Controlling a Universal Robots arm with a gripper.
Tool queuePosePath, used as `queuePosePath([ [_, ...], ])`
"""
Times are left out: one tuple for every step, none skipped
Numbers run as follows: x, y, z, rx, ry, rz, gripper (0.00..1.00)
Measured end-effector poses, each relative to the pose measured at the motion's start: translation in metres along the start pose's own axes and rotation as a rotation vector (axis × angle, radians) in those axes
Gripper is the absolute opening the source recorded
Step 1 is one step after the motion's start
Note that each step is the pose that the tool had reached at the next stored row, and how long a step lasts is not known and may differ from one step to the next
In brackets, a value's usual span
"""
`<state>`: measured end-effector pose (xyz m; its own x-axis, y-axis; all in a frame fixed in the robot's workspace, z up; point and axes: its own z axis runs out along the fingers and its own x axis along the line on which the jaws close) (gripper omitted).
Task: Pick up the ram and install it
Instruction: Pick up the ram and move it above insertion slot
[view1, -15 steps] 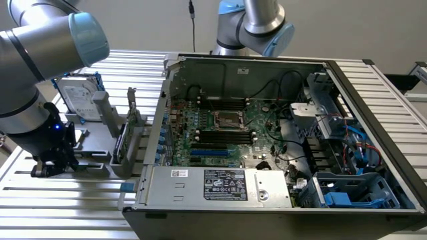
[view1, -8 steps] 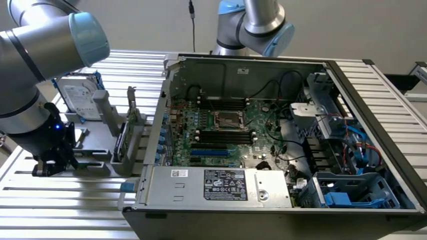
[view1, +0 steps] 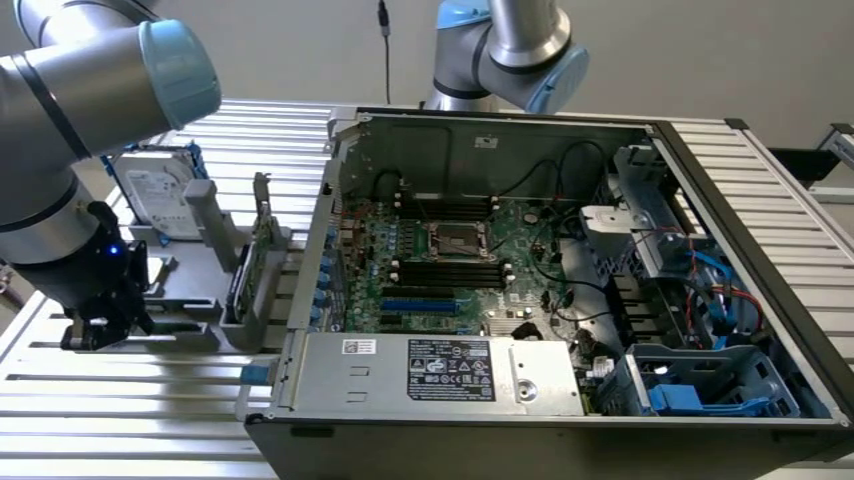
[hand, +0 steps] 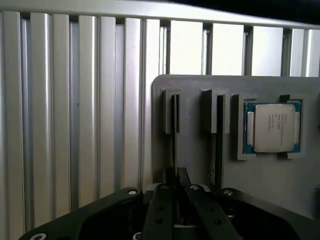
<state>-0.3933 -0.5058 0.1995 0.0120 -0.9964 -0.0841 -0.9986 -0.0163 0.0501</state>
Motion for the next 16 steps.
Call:
queuePosePath([
  [0.000,-0.0002,-0.0012,-0.0023,0.0000,0.000,0.15],
  [0.000,-0.0004,-0.0027,-0.0046,0.0000,0.000,0.15],
  [0.000,-0.0007,-0.0044,-0.0071,-0.0002,0.001,0.15],
  [-0.001,-0.0010,-0.0064,-0.0097,-0.0003,0.001,0.15],
  [-0.001,-0.0012,-0.0088,-0.0125,-0.0003,0.001,0.15],
  [-0.001,-0.0013,-0.0114,-0.0151,-0.0004,0.001,0.15],
  [-0.001,-0.0015,-0.0139,-0.0176,-0.0005,0.002,0.15],
  [-0.001,-0.0017,-0.0167,-0.0200,-0.0004,0.002,0.15],
  [-0.002,-0.0018,-0.0198,-0.0222,-0.0005,0.002,0.15],
  [-0.002,-0.0021,-0.0233,-0.0242,-0.0006,0.002,0.15],
  [-0.002,-0.0024,-0.0271,-0.0261,-0.0006,0.002,0.15],
  [-0.003,-0.0027,-0.0311,-0.0280,-0.0006,0.002,0.15],
  [-0.003,-0.0031,-0.0354,-0.0297,-0.0006,0.003,0.15],
  [-0.003,-0.0035,-0.0399,-0.0313,-0.0007,0.003,0.15],
  [-0.004,-0.0040,-0.0444,-0.0328,-0.0006,0.003,0.15],
  [-0.004,-0.0045,-0.0493,-0.0339,-0.0007,0.003,0.15],
])
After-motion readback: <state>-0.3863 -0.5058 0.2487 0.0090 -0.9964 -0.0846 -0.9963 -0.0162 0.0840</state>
